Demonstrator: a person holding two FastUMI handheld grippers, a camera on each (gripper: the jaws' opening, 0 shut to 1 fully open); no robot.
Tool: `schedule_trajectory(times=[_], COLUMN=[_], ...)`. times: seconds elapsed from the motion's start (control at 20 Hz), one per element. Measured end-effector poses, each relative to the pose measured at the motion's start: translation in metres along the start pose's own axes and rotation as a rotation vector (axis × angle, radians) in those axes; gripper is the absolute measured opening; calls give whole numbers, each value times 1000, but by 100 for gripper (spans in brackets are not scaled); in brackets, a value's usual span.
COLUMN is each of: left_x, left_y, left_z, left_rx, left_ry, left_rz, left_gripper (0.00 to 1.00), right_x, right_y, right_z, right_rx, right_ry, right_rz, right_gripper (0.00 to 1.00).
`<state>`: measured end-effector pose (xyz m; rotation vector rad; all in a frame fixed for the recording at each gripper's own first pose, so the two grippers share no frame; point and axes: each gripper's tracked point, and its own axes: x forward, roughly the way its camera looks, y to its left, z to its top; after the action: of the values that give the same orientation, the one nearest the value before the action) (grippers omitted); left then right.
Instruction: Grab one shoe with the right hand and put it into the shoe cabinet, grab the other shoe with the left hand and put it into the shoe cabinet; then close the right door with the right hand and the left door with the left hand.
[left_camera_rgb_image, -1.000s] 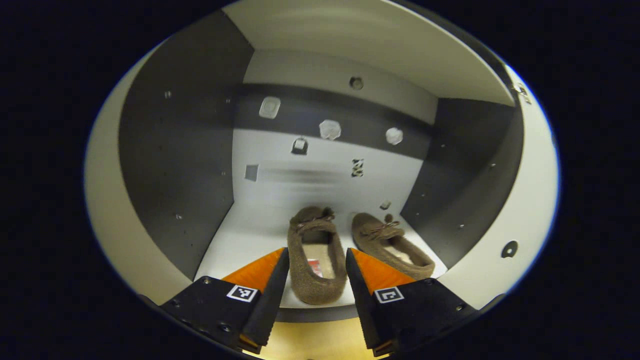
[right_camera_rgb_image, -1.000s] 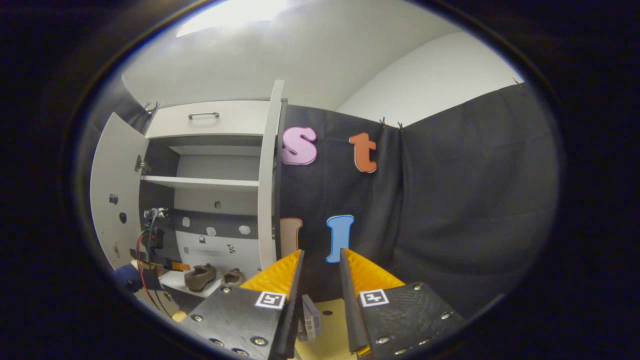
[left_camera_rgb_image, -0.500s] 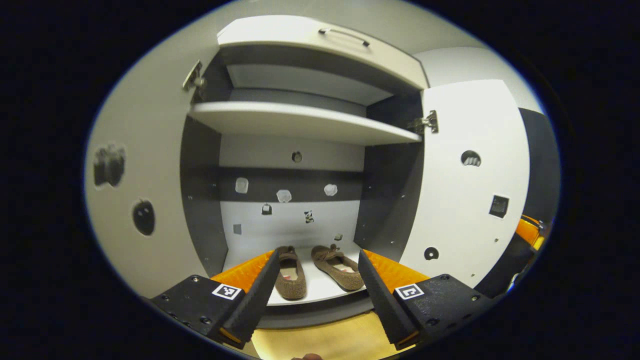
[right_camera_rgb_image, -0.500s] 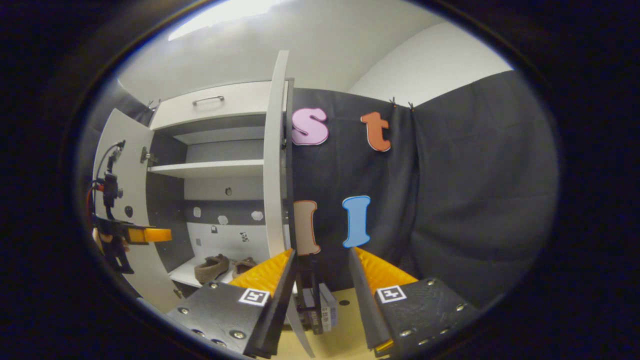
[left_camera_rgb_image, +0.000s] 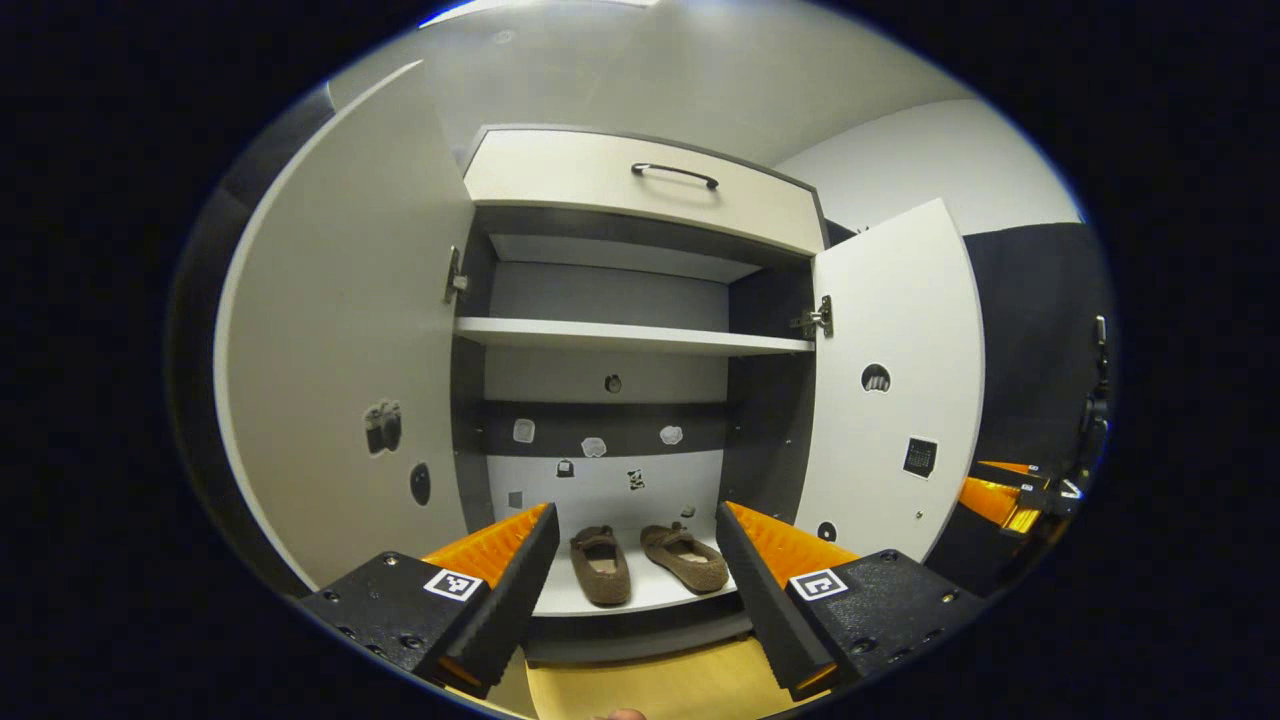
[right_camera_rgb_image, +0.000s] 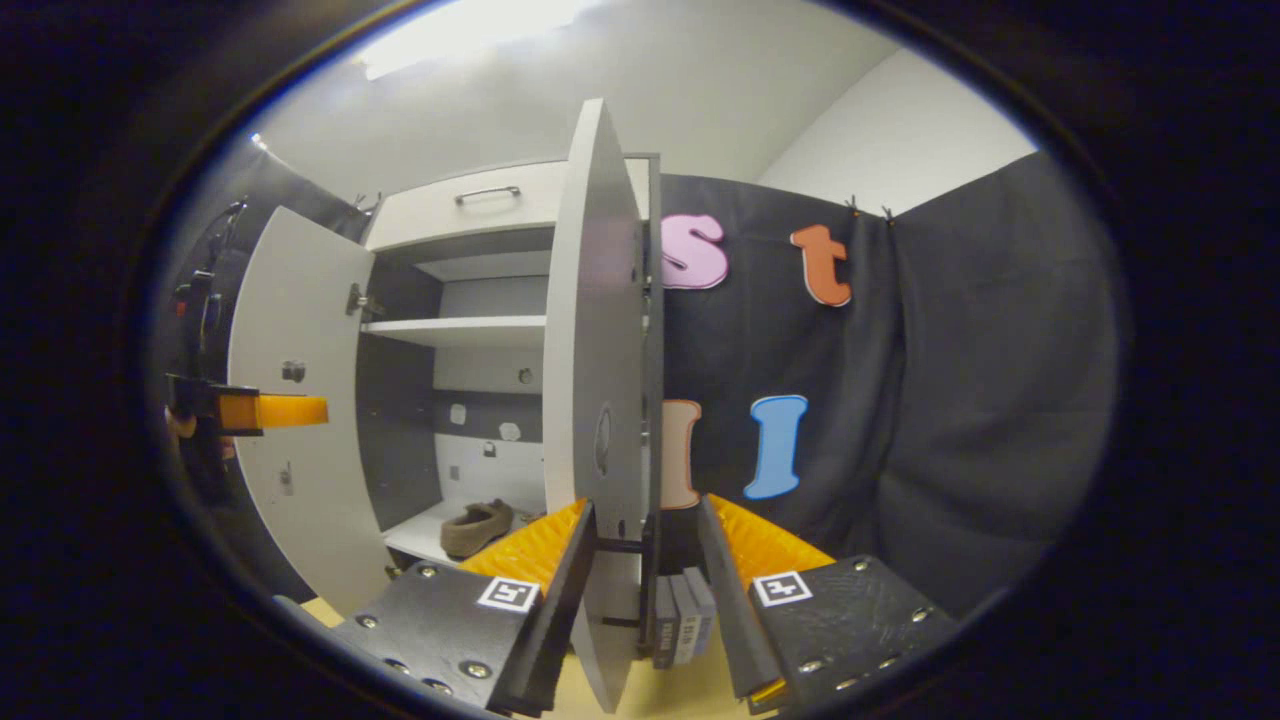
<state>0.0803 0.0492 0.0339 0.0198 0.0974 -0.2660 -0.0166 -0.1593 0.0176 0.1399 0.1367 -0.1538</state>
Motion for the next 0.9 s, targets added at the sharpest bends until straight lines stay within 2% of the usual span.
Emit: schedule_trajectory(times=[0.1, 0.3, 0.35, 0.45, 0.5, 0.55, 0.6, 0.9], left_x=[-12, -35, -39, -51, -57, -63, -70, -97], left_y=[5, 20, 26, 38, 43, 47, 52, 75], left_z=[0, -3, -4, -3, -1, 0, 3, 10], left_rx=[-13, -50, -55, -56, -53, -48, -42, -13], left_ry=[-4, 6, 7, 2, -2, -6, -12, -26], left_rz=[21, 70, 86, 124, 141, 157, 172, 251], left_gripper=[92, 96, 96, 96, 96, 99, 92, 92], right_x=[6, 20, 28, 38, 44, 43, 44, 70], right_y=[21, 54, 55, 61, 65, 71, 75, 96], right_z=[1, -12, -17, -28, -31, -36, -39, -44], right_rx=[5, 25, 26, 35, 47, 60, 71, 111], right_ry=[-2, 25, 39, 67, 72, 77, 83, 104], right_rz=[58, 153, 165, 193, 206, 218, 229, 251], right_gripper=[63, 63, 60, 60, 64, 63, 64, 60])
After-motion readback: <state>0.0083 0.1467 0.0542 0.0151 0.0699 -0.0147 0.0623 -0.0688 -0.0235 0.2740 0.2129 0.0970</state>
